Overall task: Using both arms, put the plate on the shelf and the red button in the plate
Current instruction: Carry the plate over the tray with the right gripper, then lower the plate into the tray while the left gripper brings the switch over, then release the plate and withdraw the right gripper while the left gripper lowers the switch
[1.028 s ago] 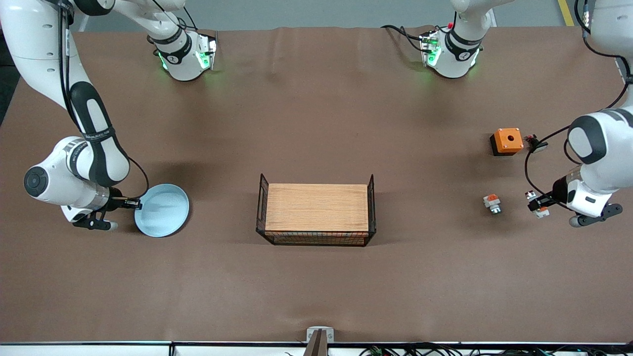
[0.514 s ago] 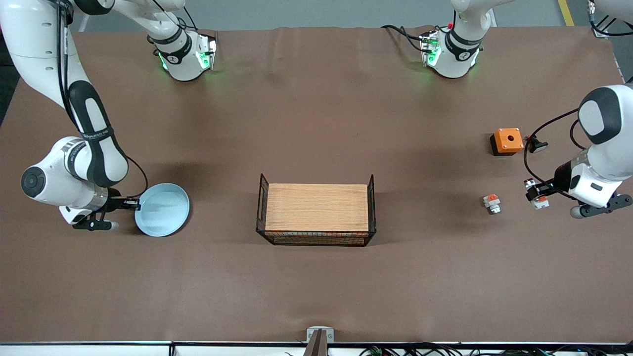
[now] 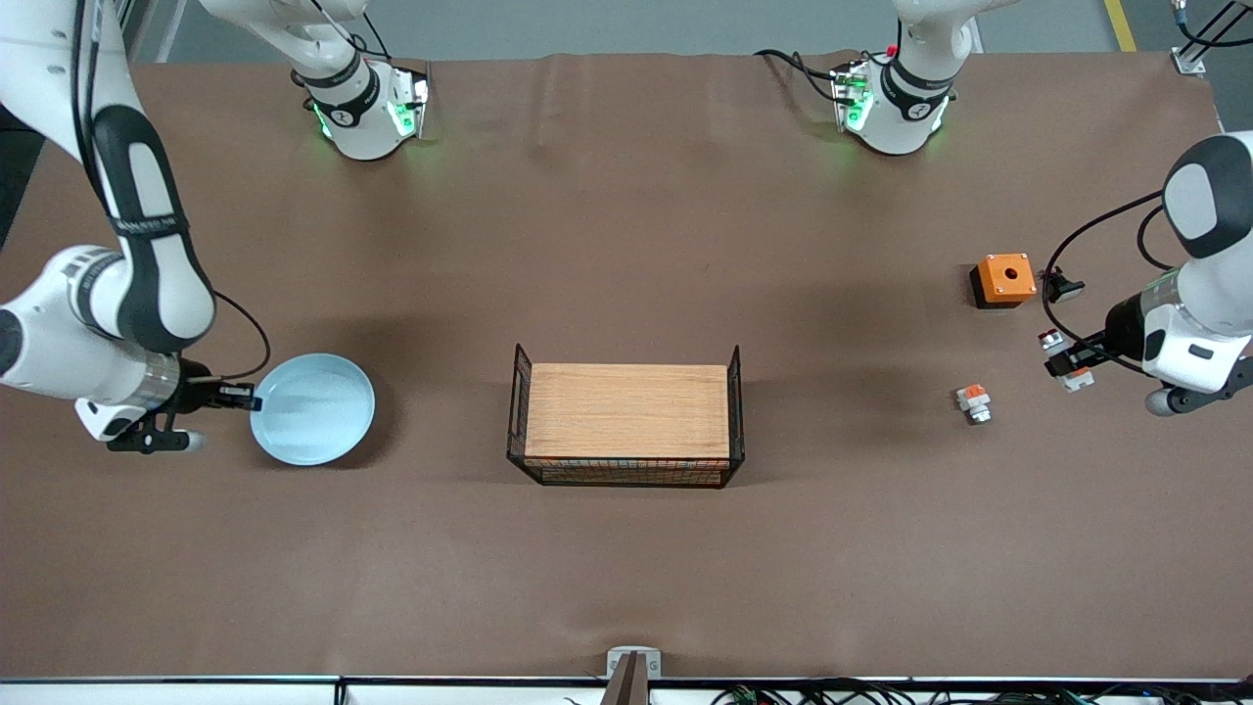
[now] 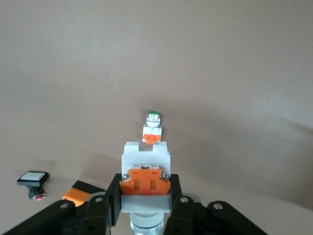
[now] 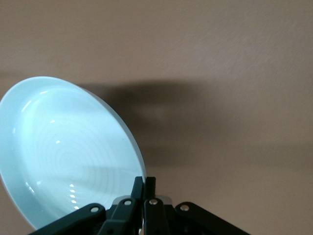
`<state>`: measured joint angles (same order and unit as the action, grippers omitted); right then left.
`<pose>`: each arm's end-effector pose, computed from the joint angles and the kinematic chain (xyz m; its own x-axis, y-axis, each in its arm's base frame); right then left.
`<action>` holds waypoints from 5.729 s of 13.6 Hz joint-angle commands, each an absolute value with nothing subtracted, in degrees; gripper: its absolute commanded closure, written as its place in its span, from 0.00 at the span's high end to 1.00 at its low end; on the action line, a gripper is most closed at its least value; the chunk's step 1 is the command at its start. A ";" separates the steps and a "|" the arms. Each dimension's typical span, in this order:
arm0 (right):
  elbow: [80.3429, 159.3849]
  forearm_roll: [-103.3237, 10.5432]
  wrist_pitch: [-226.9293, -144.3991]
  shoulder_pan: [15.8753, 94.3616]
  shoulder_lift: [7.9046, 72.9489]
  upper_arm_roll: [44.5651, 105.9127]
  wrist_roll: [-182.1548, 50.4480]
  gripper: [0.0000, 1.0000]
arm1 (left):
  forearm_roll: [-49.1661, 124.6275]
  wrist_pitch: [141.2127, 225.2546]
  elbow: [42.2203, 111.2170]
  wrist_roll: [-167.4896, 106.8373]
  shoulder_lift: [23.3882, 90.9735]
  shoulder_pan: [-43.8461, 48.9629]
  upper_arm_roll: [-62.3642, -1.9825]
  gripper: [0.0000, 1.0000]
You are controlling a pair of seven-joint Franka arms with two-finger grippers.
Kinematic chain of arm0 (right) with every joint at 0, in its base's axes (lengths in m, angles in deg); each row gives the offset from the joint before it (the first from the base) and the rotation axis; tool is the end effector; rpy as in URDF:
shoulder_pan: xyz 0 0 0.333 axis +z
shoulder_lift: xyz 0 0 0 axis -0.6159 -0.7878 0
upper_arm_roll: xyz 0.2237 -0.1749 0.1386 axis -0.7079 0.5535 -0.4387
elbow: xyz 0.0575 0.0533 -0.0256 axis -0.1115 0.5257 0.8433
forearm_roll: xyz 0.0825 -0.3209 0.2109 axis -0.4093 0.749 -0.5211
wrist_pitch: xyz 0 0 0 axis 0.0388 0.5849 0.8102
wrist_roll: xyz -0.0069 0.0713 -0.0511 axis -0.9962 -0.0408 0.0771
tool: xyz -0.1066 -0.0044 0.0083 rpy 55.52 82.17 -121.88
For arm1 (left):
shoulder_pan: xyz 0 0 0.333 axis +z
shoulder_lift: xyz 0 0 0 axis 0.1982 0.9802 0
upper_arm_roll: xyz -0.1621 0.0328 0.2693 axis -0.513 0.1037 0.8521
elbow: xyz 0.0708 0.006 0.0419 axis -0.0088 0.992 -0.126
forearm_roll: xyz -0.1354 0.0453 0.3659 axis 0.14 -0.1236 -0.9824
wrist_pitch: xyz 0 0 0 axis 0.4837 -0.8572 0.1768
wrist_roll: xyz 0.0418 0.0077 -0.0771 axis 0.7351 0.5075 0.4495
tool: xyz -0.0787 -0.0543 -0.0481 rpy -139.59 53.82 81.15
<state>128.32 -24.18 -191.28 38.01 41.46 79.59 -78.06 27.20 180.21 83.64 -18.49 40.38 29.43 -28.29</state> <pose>0.6108 -0.0881 0.2957 0.9945 -0.0016 -0.1052 -0.0198 -0.9850 -0.1717 0.5957 0.0454 0.4368 0.9305 0.3655 -0.0228 0.3657 -0.9307 0.0069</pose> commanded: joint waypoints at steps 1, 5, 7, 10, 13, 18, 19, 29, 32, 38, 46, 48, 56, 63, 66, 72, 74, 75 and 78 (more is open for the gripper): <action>126.24 -23.09 -180.39 38.81 47.09 79.55 -73.85 0.00 | 27.16 176.65 82.40 -17.71 38.24 29.71 -29.14 0.00; 123.15 -20.09 -165.18 45.29 56.13 79.46 -55.69 0.00 | 27.16 173.92 81.43 -17.44 37.28 29.80 -29.23 0.00; 120.09 -20.09 -157.79 49.08 58.44 79.28 -45.49 0.00 | 27.16 172.60 79.41 -16.92 37.45 29.63 -29.32 0.00; 111.92 -20.62 -148.99 56.62 58.35 79.19 -27.84 0.00 | 27.16 171.37 77.99 -16.04 37.19 29.54 -31.16 0.00; 108.91 -23.67 -147.56 66.82 58.09 79.28 -9.11 0.00 | 27.16 168.03 75.63 -13.05 37.36 29.45 -33.09 0.00; 108.47 -28.88 -162.38 79.39 56.52 79.28 27.54 0.00 | 27.07 168.11 75.44 -3.75 38.41 29.36 -39.94 0.01; 108.47 -28.88 -165.20 80.29 55.46 79.28 31.08 0.00 | 26.98 168.11 75.53 -2.60 38.41 29.36 -41.00 0.01; 102.76 -29.50 -178.24 85.92 39.91 79.37 51.41 0.01 | 27.24 168.46 66.41 13.12 44.91 26.21 -49.62 0.01; 100.48 -29.67 -178.32 85.04 37.36 79.37 52.03 0.02 | 28.12 169.16 62.02 20.77 49.47 21.65 -49.53 0.01; 97.83 -29.58 -178.59 84.25 32.79 79.55 51.15 0.04 | 28.12 178.56 59.98 34.14 53.00 16.45 -49.53 0.01; 96.52 -28.09 -181.75 84.60 28.91 79.63 50.19 0.04 | 27.60 188.32 59.98 47.94 56.70 10.56 -49.18 0.01; 96.52 -27.83 -182.63 84.43 27.69 79.63 50.18 0.09 | 27.60 190.86 59.98 48.65 57.40 9.51 -49.18 0.01; 94.42 -27.74 -178.61 83.73 28.29 79.98 49.92 1.00 | 24.61 196.06 60.06 57.44 62.05 5.63 -48.83 0.02; 90.36 -21.16 -162.79 81.79 35.31 80.07 36.85 1.00 | 22.24 199.49 59.28 64.29 65.04 -3.13 -42.52 0.01; 90.89 -20.00 -154.71 79.60 40.67 80.16 24.56 1.00 | 22.15 199.49 58.84 65.00 66.00 -10.95 -34.61 0.01; 106.85 -18.35 -152.39 71.69 59.20 80.07 -1.89 1.00 | 22.15 199.49 57.51 65.44 69.00 -19.24 -26.86 0.36; 113.88 -17.37 -154.84 68.88 65.18 80.07 -9.37 1.00 | 21.80 199.05 57.51 65.35 68.91 -19.33 -26.77 0.86; 117.75 -17.28 -156.69 67.13 67.99 80.07 -13.15 1.00 | 20.93 198.96 57.51 65.27 68.56 -19.24 -26.77 1.00; 125.59 -16.23 -159.69 62.30 74.42 80.07 -24.05 1.00 | 20.74 193.80 56.21 64.65 65.67 -18.28 -26.68 1.00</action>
<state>117.79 -17.79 -156.66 65.28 68.20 81.07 -18.11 22.05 198.13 57.77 64.33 68.10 -18.49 -27.35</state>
